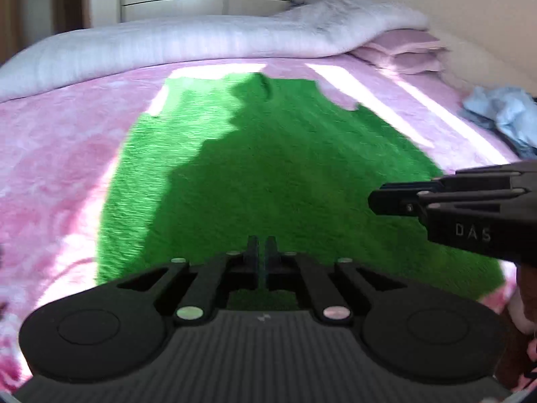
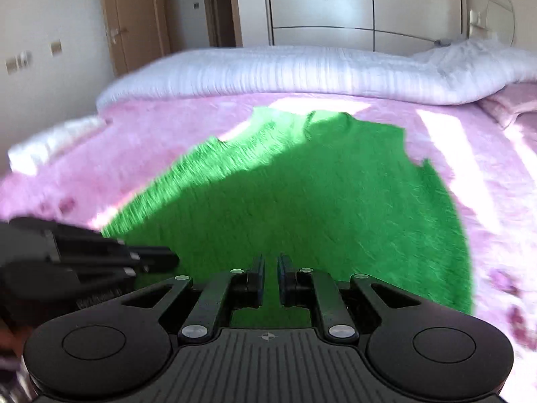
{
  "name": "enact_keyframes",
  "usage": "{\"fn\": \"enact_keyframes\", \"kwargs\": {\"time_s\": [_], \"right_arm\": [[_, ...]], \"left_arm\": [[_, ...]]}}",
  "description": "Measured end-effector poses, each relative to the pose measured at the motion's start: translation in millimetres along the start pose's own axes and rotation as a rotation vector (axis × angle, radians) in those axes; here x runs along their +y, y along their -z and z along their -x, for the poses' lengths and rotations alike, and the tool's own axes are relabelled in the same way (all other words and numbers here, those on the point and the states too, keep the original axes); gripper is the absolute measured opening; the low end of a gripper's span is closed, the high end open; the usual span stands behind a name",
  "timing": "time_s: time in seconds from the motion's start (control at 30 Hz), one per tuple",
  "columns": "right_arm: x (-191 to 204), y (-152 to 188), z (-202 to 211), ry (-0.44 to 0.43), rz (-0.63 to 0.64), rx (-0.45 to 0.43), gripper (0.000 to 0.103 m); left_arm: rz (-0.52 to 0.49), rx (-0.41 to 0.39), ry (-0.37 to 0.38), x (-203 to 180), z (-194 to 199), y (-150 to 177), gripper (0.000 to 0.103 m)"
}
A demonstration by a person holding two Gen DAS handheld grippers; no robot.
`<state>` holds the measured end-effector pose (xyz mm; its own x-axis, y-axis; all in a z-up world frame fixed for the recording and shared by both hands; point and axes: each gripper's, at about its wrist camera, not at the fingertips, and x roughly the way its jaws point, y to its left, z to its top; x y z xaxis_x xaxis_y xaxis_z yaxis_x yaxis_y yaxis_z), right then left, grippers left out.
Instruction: Fold clothes
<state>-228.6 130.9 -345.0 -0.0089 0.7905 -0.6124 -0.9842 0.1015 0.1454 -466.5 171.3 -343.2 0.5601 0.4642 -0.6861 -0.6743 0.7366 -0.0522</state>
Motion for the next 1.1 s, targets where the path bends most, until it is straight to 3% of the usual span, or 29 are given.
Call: {"fn": "enact_keyframes", "kwargs": {"time_s": [0.07,0.17,0.27,0.37,0.53,0.67,0.73,0.9,0.97,1.0,1.03,1.1], "right_arm": [[1,4,-19,-0.032,-0.047,0.05,0.011],[17,30,-23,0.006,-0.008,0.08,0.01],[34,57,3,0.079,0.031,0.069,0.01],[38,72,33,0.099,0.025,0.072,0.01],[20,61,61,0.207,-0.021,-0.034,0.011],[-7,71,43,0.254,-0.097,0.097,0.011],[-3,81,54,0.252,-0.098,0.064,0.012],[18,91,72,0.291,-0.106,0.11,0.014],[22,90,79,0.295,-0.137,0.115,0.018],[25,89,84,0.295,-0.152,0.115,0.028],[27,87,90,0.289,-0.17,0.102,0.046],[33,82,102,0.276,-0.203,0.076,0.06]], "left_arm": [[0.016,0.004,-0.024,4,2,3,0.001],[0.041,0.01,-0.06,10,4,7,0.001],[0.032,0.005,-0.085,3,16,15,0.001],[0.018,-0.001,-0.108,-5,30,23,0.001],[0.043,-0.003,-0.125,-6,40,31,0.003],[0.051,0.0,-0.158,-9,43,41,0.004],[0.043,0.0,-0.175,-14,49,45,0.005],[0.062,0.044,-0.19,-23,69,51,0.012],[0.068,0.056,-0.192,-27,78,53,0.018],[0.07,0.057,-0.196,-29,82,54,0.019],[0.071,0.058,-0.199,-30,87,54,0.021],[0.075,0.059,-0.207,-34,95,56,0.022]]}}
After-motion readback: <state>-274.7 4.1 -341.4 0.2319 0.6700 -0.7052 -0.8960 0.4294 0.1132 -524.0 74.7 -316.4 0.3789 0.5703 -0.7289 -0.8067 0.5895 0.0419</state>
